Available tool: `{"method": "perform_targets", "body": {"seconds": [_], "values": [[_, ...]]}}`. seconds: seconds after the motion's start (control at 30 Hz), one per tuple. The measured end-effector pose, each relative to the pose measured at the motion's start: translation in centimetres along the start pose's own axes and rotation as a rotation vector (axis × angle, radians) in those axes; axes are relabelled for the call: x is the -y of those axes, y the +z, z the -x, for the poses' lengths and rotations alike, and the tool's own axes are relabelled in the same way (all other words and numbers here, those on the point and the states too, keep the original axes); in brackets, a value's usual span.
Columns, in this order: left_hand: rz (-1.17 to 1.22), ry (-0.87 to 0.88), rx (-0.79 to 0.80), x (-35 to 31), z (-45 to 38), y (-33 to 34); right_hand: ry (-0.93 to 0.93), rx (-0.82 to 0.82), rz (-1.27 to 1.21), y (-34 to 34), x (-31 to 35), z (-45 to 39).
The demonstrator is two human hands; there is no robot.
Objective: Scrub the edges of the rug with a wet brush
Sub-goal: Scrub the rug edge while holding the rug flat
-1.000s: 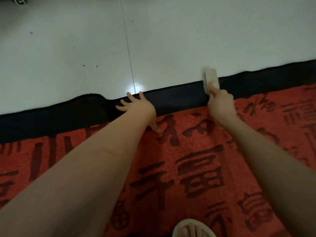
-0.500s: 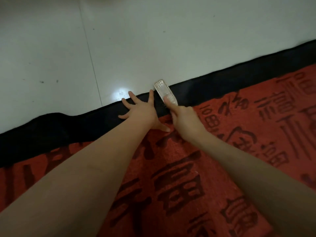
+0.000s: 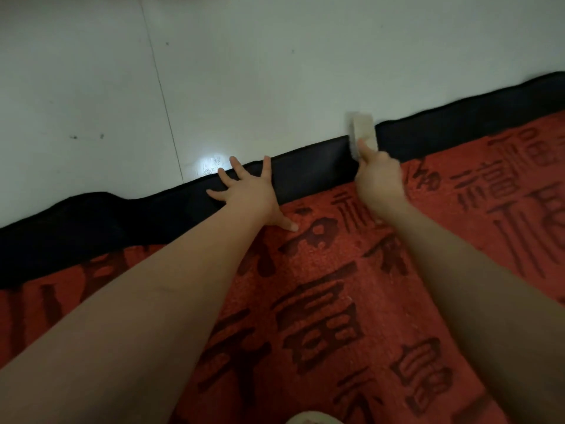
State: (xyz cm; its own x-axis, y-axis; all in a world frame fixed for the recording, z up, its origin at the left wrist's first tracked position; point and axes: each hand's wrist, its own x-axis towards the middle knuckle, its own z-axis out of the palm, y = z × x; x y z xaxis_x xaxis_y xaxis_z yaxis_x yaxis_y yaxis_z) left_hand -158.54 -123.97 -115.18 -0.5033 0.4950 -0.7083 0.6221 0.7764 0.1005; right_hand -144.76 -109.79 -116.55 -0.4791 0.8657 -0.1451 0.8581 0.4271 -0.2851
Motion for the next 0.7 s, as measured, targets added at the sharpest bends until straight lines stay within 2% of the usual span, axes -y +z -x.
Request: {"method": "perform_targets", "body": {"seconds": [0.03, 0.1, 0.17, 0.2, 0.23, 0.3, 0.33, 0.4, 0.47, 0.53, 0.63, 0.67, 0.7], "values": [[-0.007, 0.008, -0.013, -0.1, 0.0, 0.0, -0.045, 0.011, -0.041, 0.8, 1.5, 1.3], [0.0, 0.022, -0.034, 0.2, 0.0, 0.3, -0.274, 0.144, -0.122, 2.8, 4.6, 4.8], [-0.007, 0.051, -0.049, 0.9, 0.0, 0.7, -0.428, 0.196, -0.105, 3.5, 5.0, 6.0], [-0.015, 0.056, -0.052, 1.8, 0.3, 1.0, -0.427, 0.164, -0.033, 3.3, 4.3, 5.1], [-0.036, 0.061, -0.047, 2.6, 0.6, 1.0, -0.34, 0.113, 0.019, 2.7, 3.2, 3.7], [-0.09, 0.035, -0.03, 4.4, 1.4, 1.1, -0.1, 0.036, -0.033, 2.0, 2.9, 3.1], [-0.118, 0.014, -0.026, 5.4, 2.0, 1.3, -0.053, 0.04, -0.074, 2.4, 4.4, 4.4], [-0.16, -0.024, -0.032, 7.8, 2.8, 2.0, -0.185, 0.115, -0.147, 4.5, 9.2, 8.6], [-0.158, -0.037, -0.053, 10.3, 3.4, 3.0, -0.434, 0.235, -0.139, 6.0, 12.1, 11.8], [-0.148, -0.016, -0.081, 11.8, 3.8, 3.6, -0.529, 0.197, -0.047, 5.7, 11.1, 10.0], [-0.126, 0.004, -0.126, 12.7, 3.8, 3.9, -0.264, 0.086, 0.005, 3.3, 8.7, 5.9], [-0.107, 0.004, -0.127, 12.6, 3.8, 3.9, -0.212, 0.087, -0.017, 3.2, 9.4, 6.8], [-0.087, 0.005, -0.128, 12.6, 3.8, 4.0, -0.254, 0.112, -0.071, 3.7, 11.0, 8.6]]}}
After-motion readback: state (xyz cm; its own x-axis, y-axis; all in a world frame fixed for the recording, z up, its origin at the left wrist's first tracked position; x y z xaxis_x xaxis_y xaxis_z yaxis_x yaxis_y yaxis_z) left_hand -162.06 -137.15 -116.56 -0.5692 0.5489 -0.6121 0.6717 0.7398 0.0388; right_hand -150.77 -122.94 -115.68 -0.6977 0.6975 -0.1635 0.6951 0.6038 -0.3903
